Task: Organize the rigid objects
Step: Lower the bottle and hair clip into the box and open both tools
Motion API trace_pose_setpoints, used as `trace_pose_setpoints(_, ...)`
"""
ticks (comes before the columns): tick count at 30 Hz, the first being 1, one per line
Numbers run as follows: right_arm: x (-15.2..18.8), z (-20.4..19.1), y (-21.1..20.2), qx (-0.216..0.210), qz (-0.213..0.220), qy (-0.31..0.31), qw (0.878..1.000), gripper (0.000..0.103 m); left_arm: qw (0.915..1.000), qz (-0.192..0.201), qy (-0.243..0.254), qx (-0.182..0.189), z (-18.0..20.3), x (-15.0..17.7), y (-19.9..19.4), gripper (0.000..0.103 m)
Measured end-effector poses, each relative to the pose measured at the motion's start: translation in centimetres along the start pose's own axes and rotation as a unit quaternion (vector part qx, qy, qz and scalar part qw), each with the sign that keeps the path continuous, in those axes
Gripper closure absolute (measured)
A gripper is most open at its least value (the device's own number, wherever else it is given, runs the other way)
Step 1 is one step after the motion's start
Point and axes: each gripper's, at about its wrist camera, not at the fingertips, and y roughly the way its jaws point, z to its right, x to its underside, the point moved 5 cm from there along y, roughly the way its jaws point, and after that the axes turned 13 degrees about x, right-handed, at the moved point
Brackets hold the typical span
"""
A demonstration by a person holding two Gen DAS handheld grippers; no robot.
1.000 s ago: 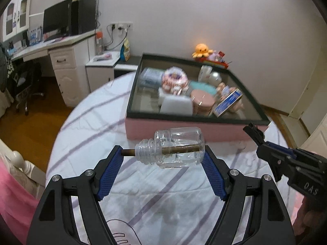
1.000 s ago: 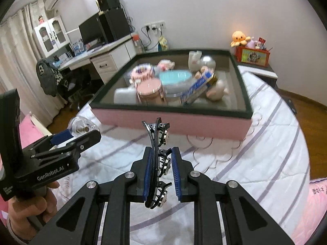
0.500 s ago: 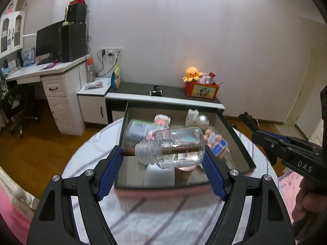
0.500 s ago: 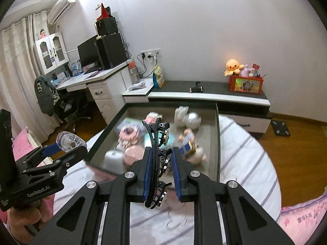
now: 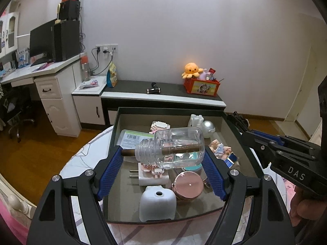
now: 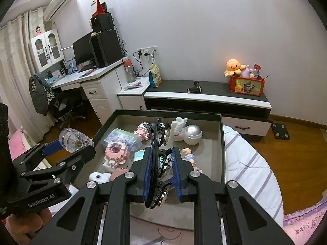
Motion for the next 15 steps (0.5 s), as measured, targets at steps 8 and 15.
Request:
trace_pose_setpoints(8,0.6,0.8,1.7,0.011,-0.008,0.023,1.0,0.017,0.9999,0.007,-0.007,-0.007,-0.8,0.2,-0.2,0.0)
trace_pose_setpoints(15,1.0,1.2,0.1,0.031,-0.003,0.034,0.999,0.0,0.9997,0.021,-0.005,-0.01,-0.6,0.6,-2.8,0.0)
